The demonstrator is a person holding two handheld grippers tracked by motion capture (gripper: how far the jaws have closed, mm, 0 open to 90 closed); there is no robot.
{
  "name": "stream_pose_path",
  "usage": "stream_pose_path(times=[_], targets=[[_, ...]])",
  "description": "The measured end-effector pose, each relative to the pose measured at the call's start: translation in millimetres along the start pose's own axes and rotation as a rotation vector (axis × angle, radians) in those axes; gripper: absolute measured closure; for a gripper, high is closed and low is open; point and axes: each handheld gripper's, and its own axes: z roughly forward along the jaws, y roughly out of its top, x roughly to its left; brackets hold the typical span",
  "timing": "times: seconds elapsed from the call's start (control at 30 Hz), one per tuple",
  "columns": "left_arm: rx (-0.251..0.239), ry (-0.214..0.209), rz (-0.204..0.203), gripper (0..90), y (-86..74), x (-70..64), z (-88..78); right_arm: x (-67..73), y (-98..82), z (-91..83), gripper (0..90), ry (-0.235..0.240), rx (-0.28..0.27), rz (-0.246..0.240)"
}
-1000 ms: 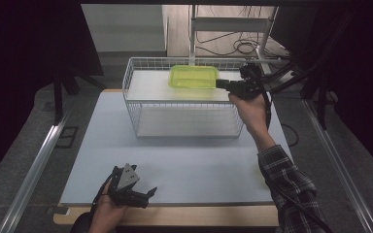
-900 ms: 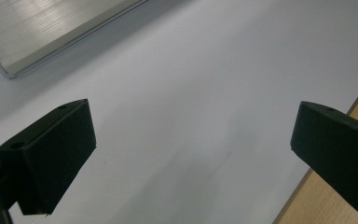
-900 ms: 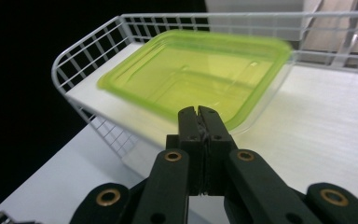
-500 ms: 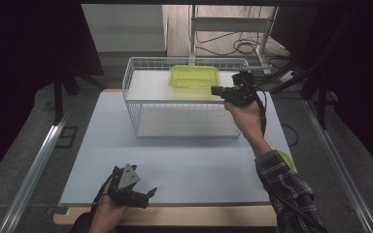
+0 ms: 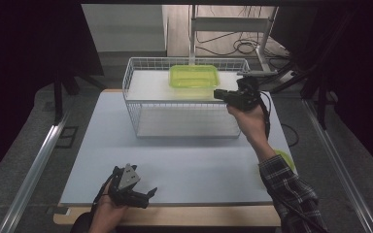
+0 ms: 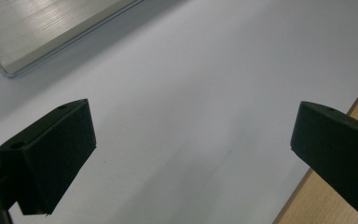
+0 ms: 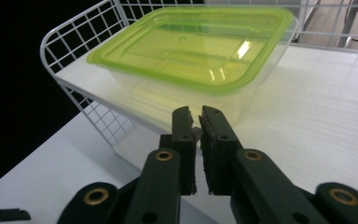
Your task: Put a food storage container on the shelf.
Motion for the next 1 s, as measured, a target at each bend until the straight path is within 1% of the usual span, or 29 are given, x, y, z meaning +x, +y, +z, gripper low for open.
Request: stream_pose_path(times=[0.07,0.13,0.27,0.33,0.37,0.4,0.43,0.47,0.57,0.6,0.67,0.83,1.0], targets=[[0.004,0.0,0.006,0.0,0.1,0.5,-0.3,0.5,-4.9,-3.2,77.4,0.01,0.003,-0.007],[-0.001,-0.001,0.002,0.0,0.2,0.6,-0.4,1.9,-11.0,-6.7,72.2,0.017,0.007,-0.015],[-0.009,-0.009,-0.005,0.0,0.1,1.2,-1.0,4.0,-21.6,-12.5,62.4,0.017,0.009,-0.04],[-0.012,-0.01,-0.012,0.0,0.1,1.4,-1.3,6.2,-31.7,-17.1,54.9,0.017,0.02,-0.066],[-0.012,-0.01,-0.012,0.0,0.1,1.4,-1.3,6.2,-31.7,-17.1,54.9,0.017,0.02,-0.066],[-0.013,-0.011,-0.015,0.0,0.0,1.6,-1.4,6.8,-34.2,-18.0,52.9,0.018,0.024,-0.072],[-0.014,-0.014,-0.016,0.0,0.0,1.9,-1.5,8.3,-40.9,-20.8,48.7,0.018,0.033,-0.088],[-0.016,-0.017,-0.018,0.0,0.0,2.2,-1.8,8.3,-40.9,-20.8,48.7,0.018,0.033,-0.088],[-0.02,-0.021,-0.025,0.0,0.1,1.9,-1.9,10.6,-52.0,-24.9,42.3,0.019,0.042,-0.111],[-0.02,-0.022,-0.027,0.2,0.1,1.9,-1.8,11.8,-58.8,-27.1,38.6,0.017,0.05,-0.12],[-0.021,-0.022,-0.028,0.3,0.1,1.9,-1.8,12.0,-61.3,-27.8,37.1,0.017,0.053,-0.126],[-0.028,-0.034,-0.039,0.7,0.0,2.4,-1.9,13.3,-79.4,-32.6,29.2,0.021,0.07,-0.149],[-0.025,-0.032,-0.034,0.7,-0.1,2.6,-1.5,12.5,-96.6,-37.1,23.2,0.023,0.077,-0.137]])
